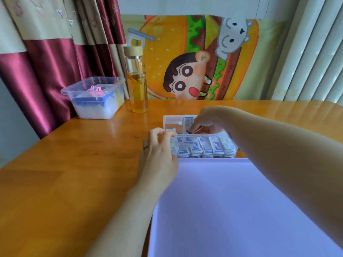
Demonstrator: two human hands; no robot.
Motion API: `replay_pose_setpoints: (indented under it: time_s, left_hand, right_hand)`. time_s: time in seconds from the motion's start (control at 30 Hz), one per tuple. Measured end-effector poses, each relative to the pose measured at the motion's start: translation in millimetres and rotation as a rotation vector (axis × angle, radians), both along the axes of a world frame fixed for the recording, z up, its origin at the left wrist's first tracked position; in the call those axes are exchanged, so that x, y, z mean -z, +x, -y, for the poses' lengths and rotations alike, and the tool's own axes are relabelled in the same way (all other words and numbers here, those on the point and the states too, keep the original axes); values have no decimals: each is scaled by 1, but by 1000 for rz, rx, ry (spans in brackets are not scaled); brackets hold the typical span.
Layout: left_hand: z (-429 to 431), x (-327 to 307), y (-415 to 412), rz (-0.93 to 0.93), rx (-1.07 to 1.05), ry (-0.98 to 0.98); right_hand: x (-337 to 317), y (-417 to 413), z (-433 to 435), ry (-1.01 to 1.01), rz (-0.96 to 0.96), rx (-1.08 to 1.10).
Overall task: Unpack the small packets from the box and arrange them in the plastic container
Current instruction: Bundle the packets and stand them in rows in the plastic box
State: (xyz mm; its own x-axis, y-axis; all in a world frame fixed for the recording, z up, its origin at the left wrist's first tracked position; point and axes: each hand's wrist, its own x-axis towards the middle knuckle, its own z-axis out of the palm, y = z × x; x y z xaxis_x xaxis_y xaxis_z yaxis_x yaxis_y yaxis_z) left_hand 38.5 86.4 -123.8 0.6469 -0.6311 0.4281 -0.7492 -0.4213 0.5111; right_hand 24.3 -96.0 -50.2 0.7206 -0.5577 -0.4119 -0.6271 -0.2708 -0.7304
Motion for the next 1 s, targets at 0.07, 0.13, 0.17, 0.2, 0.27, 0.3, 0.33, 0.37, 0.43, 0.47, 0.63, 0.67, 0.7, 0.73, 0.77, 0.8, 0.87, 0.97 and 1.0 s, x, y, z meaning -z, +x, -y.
replay_pose_setpoints:
  time_s: [0.07,0.13,0.17,0.2,0.27,0.3,0.33,0.37,0.43,0.47,0.63,0.67,0.7,0.73,0.77,0.8,0.87,0.97,1.0]
  left_hand:
    - [0,0,0,2,2,1]
    - [0,0,-1,0,-2,0]
    - [0,0,-1,0,-3,2]
    - [0,1,0,-1,-3,2]
    - [0,2,0,-4,5,-2]
    - [-1,2,0,-4,8,-1]
    - [-1,3,1,-6,10,2]
    - [-1,3,1,-8,11,3]
    - [-2,3,2,-12,14,2]
    - [-2,4,2,-13,15,3]
    - [-2,3,2,-4,28,-8]
    - [-1,3,3,-5,30,-12]
    - [-1,3,3,-7,31,-16]
    - [-2,3,3,-11,30,-19]
    - [-1,4,4,-13,31,-18]
    - [-1,5,4,-17,30,-13]
    - [-1,7,4,-19,29,3]
    - [1,8,3,-25,33,0]
    - [1,8,3,-29,37,-8]
  right_hand:
    - [1,1,-4,-18,-73,-29]
    - [2,2,-8,-45,-134,-28]
    - [3,3,-9,-57,-160,-29]
    - [4,4,-11,-73,-185,-34]
    - [5,7,-15,-189,-233,-71]
    - [7,9,-15,-300,-256,-112]
    - [8,9,-17,-415,-269,-142]
    - [9,10,-18,-505,-256,-156]
    - [9,12,-15,-487,-172,-149]
    - [9,13,-13,-406,-124,-139]
    - [-5,6,0,-413,16,-164]
    - [-9,2,6,-493,130,-122]
    - [-13,-1,15,-592,269,-46]
    - [-16,-6,24,-687,401,66]
    - [-18,-11,35,-763,473,184]
    - [-17,-15,46,-789,474,271]
    - [-9,-22,66,-671,323,357]
    - [7,-24,79,-154,93,400]
    - [9,-24,82,-17,68,387]
